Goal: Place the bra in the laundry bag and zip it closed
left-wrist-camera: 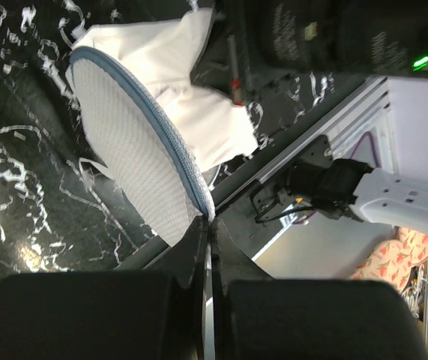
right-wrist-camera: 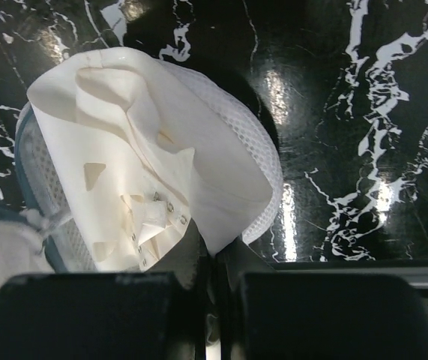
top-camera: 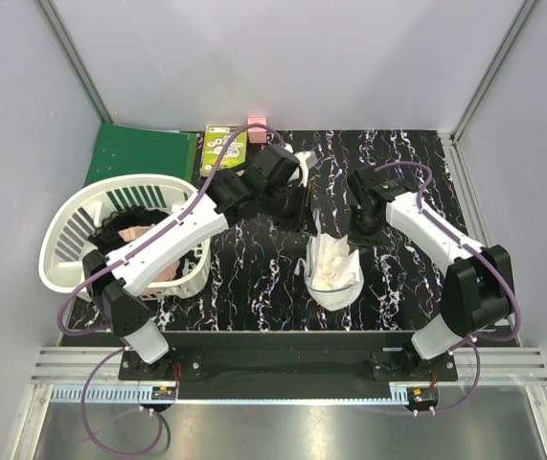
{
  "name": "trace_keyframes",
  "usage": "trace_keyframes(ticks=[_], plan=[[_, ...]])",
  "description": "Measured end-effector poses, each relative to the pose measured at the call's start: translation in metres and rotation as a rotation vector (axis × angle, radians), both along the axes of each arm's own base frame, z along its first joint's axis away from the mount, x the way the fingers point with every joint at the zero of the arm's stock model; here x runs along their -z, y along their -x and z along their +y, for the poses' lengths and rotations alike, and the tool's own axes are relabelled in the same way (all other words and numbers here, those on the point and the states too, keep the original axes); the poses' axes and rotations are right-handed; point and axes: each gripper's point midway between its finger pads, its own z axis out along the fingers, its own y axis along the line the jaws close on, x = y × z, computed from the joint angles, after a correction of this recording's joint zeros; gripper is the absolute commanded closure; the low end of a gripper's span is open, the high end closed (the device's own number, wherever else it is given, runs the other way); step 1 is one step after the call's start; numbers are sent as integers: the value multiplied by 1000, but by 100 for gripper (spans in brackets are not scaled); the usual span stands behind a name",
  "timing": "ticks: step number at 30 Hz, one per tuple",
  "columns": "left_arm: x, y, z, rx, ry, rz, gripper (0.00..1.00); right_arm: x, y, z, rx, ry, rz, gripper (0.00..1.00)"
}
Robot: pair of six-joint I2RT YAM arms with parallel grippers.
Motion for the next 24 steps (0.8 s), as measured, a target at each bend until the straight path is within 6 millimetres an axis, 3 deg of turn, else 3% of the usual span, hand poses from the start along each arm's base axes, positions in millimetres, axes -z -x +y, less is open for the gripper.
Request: trace_keyframes(ticks=[6,9,17,21,24], plan=[[-35,0,-15,20,70,-64,100,-7,7,-2,-13,70,-6,100],[-41,2,-19,32,83,-79,100,-15,5,5,-20,51,-27,100],[-14,-6,-11,1,-14,-110,100,-28,10,27,-33,-85,-45,100],[5,-9,0,-21,-84,-109,100,-41,23,30,-82,-159,-112,100],[9,-10,4,-26,-107,-114,100,-40,31,37,-115,-224,-125,100]])
